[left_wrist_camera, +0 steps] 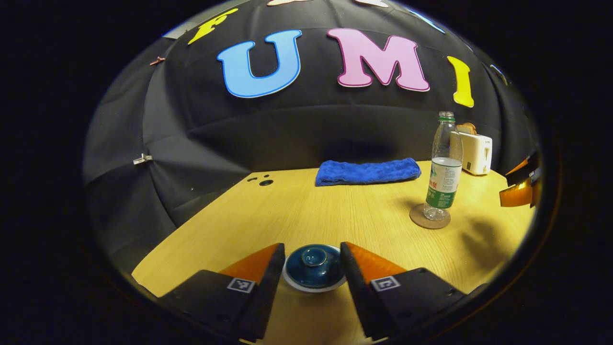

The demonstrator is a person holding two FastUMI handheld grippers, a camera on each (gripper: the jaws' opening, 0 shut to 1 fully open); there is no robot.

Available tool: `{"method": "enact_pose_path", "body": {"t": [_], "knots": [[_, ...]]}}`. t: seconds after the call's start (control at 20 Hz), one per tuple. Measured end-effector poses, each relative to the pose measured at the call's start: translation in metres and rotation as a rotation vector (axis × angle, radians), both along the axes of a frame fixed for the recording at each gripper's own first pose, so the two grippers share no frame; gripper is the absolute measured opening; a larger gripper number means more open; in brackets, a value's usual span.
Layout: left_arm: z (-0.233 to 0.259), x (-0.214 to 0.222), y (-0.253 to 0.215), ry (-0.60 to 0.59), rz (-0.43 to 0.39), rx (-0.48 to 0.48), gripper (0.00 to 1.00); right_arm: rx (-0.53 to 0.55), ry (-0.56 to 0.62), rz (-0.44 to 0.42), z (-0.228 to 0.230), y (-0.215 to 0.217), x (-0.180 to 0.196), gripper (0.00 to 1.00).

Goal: Open the teacup lid with one hand, grasp the water bottle and pour water into the teacup with the other hand; after pouring, place the water bottle on the coaster and then close the teacup lid.

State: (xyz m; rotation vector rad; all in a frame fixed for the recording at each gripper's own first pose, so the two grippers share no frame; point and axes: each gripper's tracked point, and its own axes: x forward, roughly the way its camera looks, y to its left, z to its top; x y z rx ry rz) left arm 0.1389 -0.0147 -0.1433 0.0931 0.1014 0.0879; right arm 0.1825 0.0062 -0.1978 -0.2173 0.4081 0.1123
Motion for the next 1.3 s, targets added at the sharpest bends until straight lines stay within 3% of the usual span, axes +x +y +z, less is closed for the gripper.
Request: {"method": "enact_pose_path", "body": {"t": [0.05,0.1,0.3,0.7,1.0,1.3], "knots": [[0.005,-0.005,0.001,-0.002,0.004,0.002,0.78,0.005,-0.006,-0.001,0.002,0.000,-0.001,0.98],[0.010,-0.011,0.002,-0.005,0.009,0.005,0.86,0.013,-0.011,-0.003,0.004,0.001,-0.002,0.99],[0.035,-0.039,0.000,-0.016,0.014,0.028,0.96,0.058,-0.034,-0.011,0.018,0.004,-0.010,0.99],[0.139,-0.083,-0.041,-0.127,-0.050,0.002,0.96,0.071,-0.182,-0.013,0.087,0.001,-0.040,0.96],[0.217,-0.129,-0.077,-0.249,-0.133,-0.089,0.95,0.122,-0.327,-0.024,0.151,0.013,-0.078,0.98],[0.228,-0.156,-0.080,-0.265,-0.195,-0.087,0.95,0.157,-0.396,-0.132,0.171,0.000,-0.118,0.98]]}}
